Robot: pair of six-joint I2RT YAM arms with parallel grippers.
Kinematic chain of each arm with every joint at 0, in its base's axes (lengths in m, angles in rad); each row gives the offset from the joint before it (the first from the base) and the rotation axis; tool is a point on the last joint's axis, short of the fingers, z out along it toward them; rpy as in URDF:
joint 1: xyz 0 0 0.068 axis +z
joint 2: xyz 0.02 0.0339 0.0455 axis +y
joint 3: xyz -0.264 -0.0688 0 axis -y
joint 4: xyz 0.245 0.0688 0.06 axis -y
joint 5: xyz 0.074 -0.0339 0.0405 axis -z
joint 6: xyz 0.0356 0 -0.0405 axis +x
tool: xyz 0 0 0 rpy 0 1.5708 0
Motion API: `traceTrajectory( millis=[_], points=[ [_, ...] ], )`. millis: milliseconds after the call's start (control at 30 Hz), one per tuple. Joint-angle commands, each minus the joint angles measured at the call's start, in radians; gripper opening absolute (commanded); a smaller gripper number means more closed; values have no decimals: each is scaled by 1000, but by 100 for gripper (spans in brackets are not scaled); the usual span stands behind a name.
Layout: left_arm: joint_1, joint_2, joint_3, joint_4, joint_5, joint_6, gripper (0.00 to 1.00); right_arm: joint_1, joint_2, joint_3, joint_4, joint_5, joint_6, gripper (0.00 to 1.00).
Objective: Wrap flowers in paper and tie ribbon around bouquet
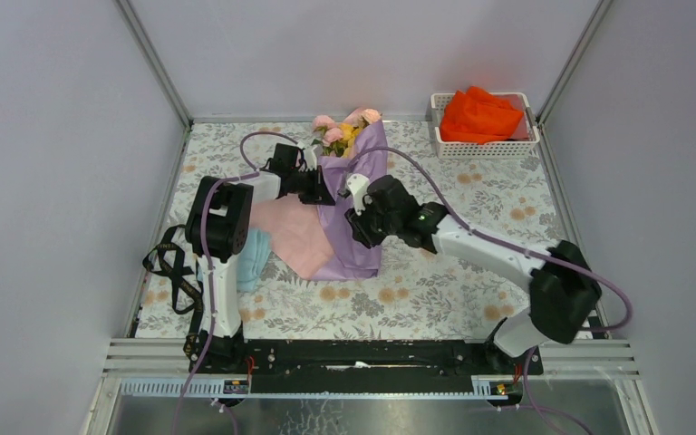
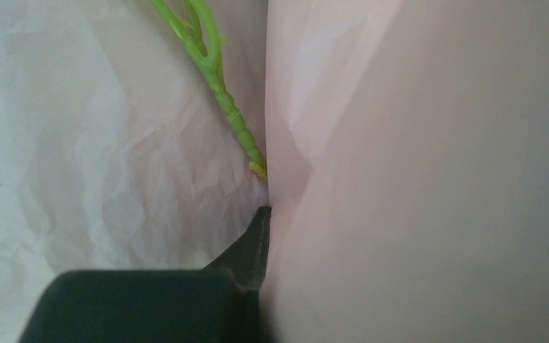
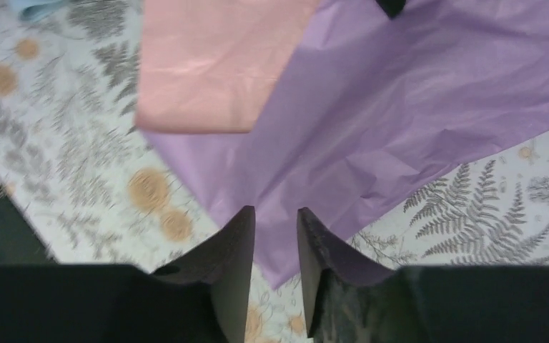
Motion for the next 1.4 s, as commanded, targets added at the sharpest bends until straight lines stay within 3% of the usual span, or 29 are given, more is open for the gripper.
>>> traceTrajectory(
  millis=[0, 200, 467, 600, 700, 800, 967, 1100, 1133, 1233, 1267, 1300, 1367],
  points=[
    [6, -2, -27, 9, -33, 1, 0, -53, 203, 28, 101, -55, 200, 30],
    [24, -12, -9, -20, -49, 26, 0, -68, 264, -132, 140, 93, 307, 13],
    [44, -7, 28, -34, -51, 38, 0, -68, 79, -407, 122, -19, 468, 10],
    [44, -9, -6, -45, 1, 37, 0, -114, -53, -377, 52, -101, 462, 19],
    [43, -18, -32, -45, 32, 41, 0, -226, -54, -311, 92, -212, 464, 49],
    [43, -25, -40, -56, 39, 55, 0, -320, 48, -225, 137, -288, 480, 68],
    [43, -19, -42, -62, 67, 43, 0, -379, 237, -167, 270, -377, 534, 72],
    [43, -25, -49, -72, 70, 49, 0, -380, 367, -161, 362, -467, 563, 61],
    [43, -30, -54, -72, 71, 49, 0, -380, 380, -170, 380, -480, 574, 53],
    [43, -44, -75, -70, 75, 50, 0, -386, 360, -240, 447, -488, 618, 13],
    [43, -51, -82, -70, 75, 49, 0, -387, 335, -276, 458, -476, 626, 5],
    [43, -58, -88, -70, 77, 48, 0, -387, 307, -312, 463, -460, 635, 0],
    [43, -73, -104, -76, 81, 43, 0, -387, 253, -405, 477, -436, 668, 0]
  ],
)
